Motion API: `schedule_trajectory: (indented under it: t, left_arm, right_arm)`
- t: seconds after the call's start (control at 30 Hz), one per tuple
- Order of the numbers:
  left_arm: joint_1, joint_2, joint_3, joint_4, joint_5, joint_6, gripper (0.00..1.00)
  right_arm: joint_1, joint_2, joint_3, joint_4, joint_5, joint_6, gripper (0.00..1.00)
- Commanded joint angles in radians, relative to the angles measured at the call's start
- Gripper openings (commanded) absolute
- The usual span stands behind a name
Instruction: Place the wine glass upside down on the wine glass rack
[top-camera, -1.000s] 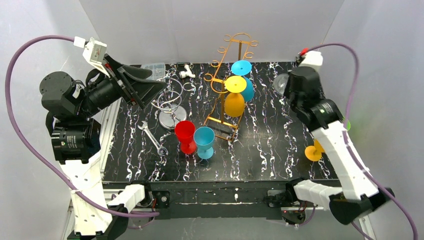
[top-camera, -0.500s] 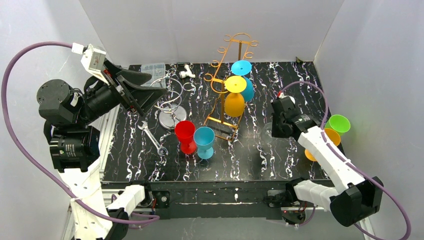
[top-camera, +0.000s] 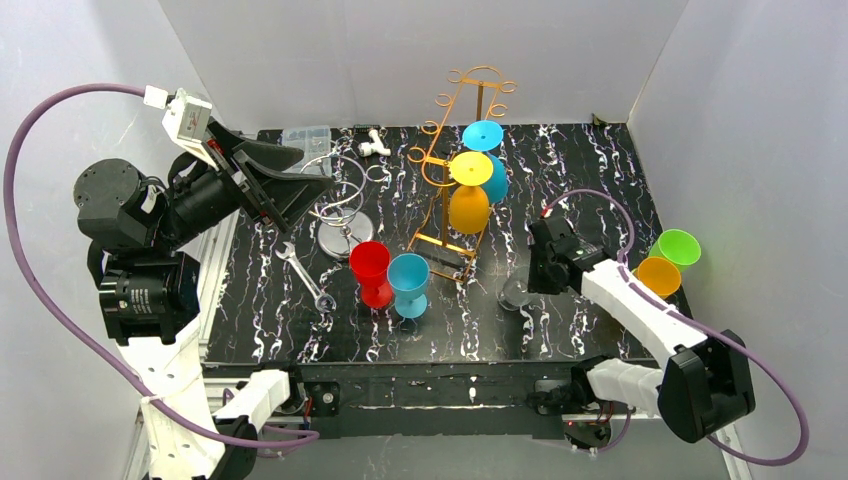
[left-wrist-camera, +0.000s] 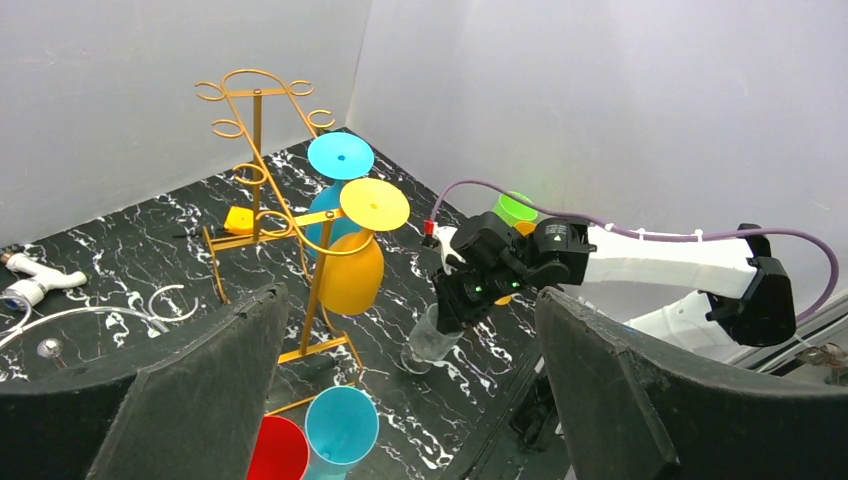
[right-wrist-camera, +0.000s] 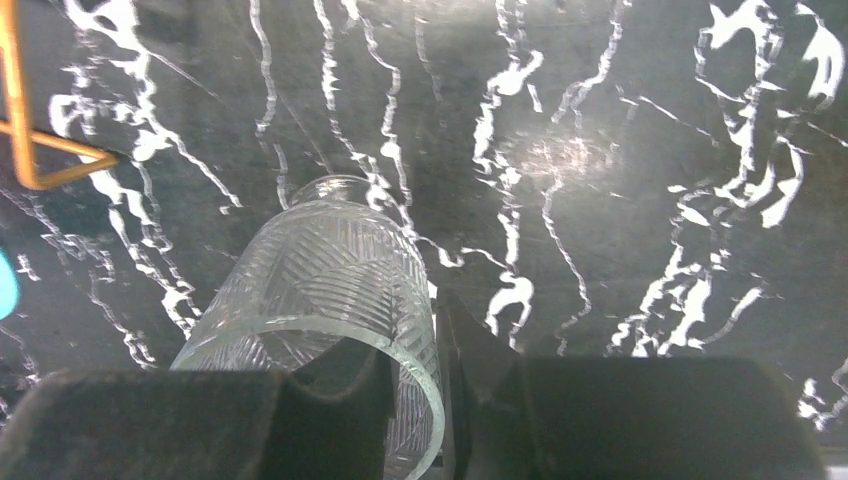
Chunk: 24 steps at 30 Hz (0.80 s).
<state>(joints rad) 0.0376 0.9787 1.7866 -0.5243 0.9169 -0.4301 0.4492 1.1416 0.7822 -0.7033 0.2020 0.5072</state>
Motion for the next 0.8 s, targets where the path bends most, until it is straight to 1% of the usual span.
schedule_trajectory:
  t: [0.0, 0.13, 0.17, 0.2, 0.23, 0.27, 0.3, 0.43, 0.53, 0.7, 0.77]
  left_arm:
    - [0.006, -0.006, 0.009, 0.01, 0.014, 0.0, 0.94]
    - [0.005, -0.006, 0.007, 0.01, 0.014, -0.002, 0.94]
    - [0.005, -0.006, 0.006, 0.01, 0.014, -0.005, 0.94]
    - [0.005, -0.006, 0.004, 0.01, 0.016, -0.005, 0.94]
    - [0.005, -0.008, 0.001, 0.011, 0.015, -0.006, 0.94]
    - [0.005, -0.011, -0.002, 0.01, 0.015, -0.003, 0.94]
    - [0.005, -0.014, -0.006, 0.011, 0.015, 0.0, 0.94]
    - [0.005, -0.025, -0.02, 0.01, 0.013, 0.011, 0.94]
    - [0.005, -0.03, -0.026, 0.012, 0.013, 0.011, 0.94]
    - [0.005, -0.041, -0.045, 0.024, 0.011, 0.012, 0.95]
    - [0.006, -0.044, -0.05, 0.025, 0.009, 0.014, 0.95]
  right_arm:
    - [0.087, 0.035, -0.025, 0.104, -0.022, 0.055, 0.02]
    - [0.143, 0.091, -0.009, 0.107, 0.019, 0.064, 0.06]
    - [0.144, 0.099, -0.004, 0.103, 0.025, 0.062, 0.08]
    - [0.144, 0.104, 0.006, 0.096, 0.04, 0.059, 0.17]
    - [0.144, 0.106, 0.02, 0.082, 0.057, 0.054, 0.29]
    - [0.144, 0.105, 0.038, 0.065, 0.069, 0.046, 0.39]
    - [0.144, 0.101, 0.058, 0.046, 0.084, 0.037, 0.46]
    - [0.144, 0.075, 0.155, -0.007, 0.125, -0.017, 0.61]
    - [0.144, 0.094, 0.255, -0.088, 0.133, -0.048, 0.67]
    - [0.146, 0.111, 0.408, -0.185, 0.155, -0.094, 0.71]
    - [0.174, 0.119, 0.457, -0.22, 0.164, -0.099, 0.74]
